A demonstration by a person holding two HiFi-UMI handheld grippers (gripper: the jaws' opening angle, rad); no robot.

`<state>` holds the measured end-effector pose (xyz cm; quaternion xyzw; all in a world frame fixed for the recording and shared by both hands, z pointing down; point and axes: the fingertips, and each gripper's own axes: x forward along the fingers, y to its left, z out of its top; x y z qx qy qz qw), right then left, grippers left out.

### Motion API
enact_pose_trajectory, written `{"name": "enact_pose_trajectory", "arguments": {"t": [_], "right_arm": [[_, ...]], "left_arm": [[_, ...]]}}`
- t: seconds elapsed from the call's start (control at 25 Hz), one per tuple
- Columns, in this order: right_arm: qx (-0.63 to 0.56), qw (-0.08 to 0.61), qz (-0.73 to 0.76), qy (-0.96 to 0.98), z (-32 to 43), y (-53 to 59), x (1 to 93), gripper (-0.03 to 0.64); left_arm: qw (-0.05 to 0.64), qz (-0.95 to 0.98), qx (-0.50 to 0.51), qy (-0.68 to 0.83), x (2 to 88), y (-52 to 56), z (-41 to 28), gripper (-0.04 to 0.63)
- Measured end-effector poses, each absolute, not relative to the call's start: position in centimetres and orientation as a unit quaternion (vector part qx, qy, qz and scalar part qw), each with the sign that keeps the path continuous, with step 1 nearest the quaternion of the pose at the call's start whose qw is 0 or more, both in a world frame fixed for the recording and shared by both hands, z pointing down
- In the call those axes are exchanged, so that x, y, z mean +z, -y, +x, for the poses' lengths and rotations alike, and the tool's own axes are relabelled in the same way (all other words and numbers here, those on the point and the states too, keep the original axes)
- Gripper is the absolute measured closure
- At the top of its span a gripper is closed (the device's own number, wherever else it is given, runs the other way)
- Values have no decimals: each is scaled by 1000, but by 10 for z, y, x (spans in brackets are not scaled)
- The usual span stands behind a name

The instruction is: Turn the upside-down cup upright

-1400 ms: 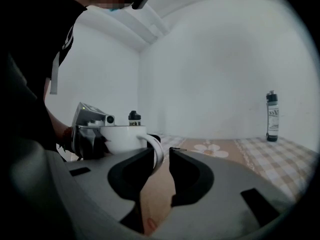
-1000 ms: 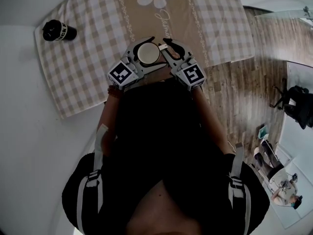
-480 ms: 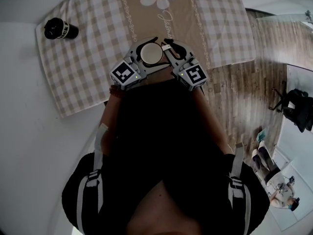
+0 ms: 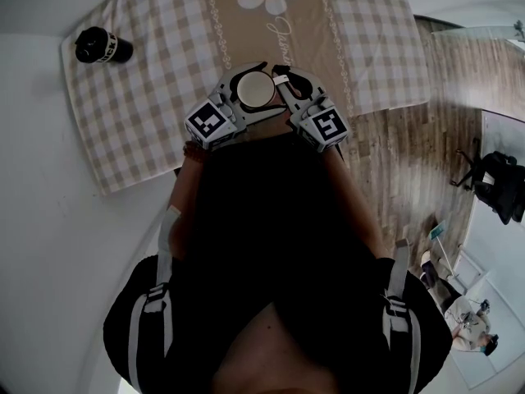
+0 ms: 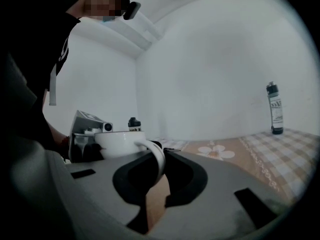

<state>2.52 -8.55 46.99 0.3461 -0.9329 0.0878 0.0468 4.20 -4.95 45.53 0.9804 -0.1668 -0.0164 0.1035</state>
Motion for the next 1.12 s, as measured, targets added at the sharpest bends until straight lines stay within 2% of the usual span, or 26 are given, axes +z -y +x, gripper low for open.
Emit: {"name": "enact_pose_trajectory", "arguments": {"t": [0.36,0.52,0.64,0.8,0.88,0.96,1.08,1.12], "right_arm": [[105,42,343,932,21,90,472,616],[114,45,340,932,20,94,474,612],[109,47,331,936,22,87,475,612],[98,33,314,944,27,84,469,612],[81,42,311,946,30,83,467,611],[56,62,308,948,32,81,469,611],[17,89,305,948,29,79,471,611],[5,98,306,947,28,79,472,612]], "left_arm": [[119,978,-14,169,462,54,38,175],[125,978,-3,164,464,56,35,147],[150,979,-19,135,459,44,31,147],[206,969,-91,100,437,41,8,149],[231,960,-117,107,431,48,-9,220],[235,958,-105,128,436,55,-18,224],[211,965,-33,154,457,62,-16,222],[199,966,-11,163,464,64,-15,246]]}}
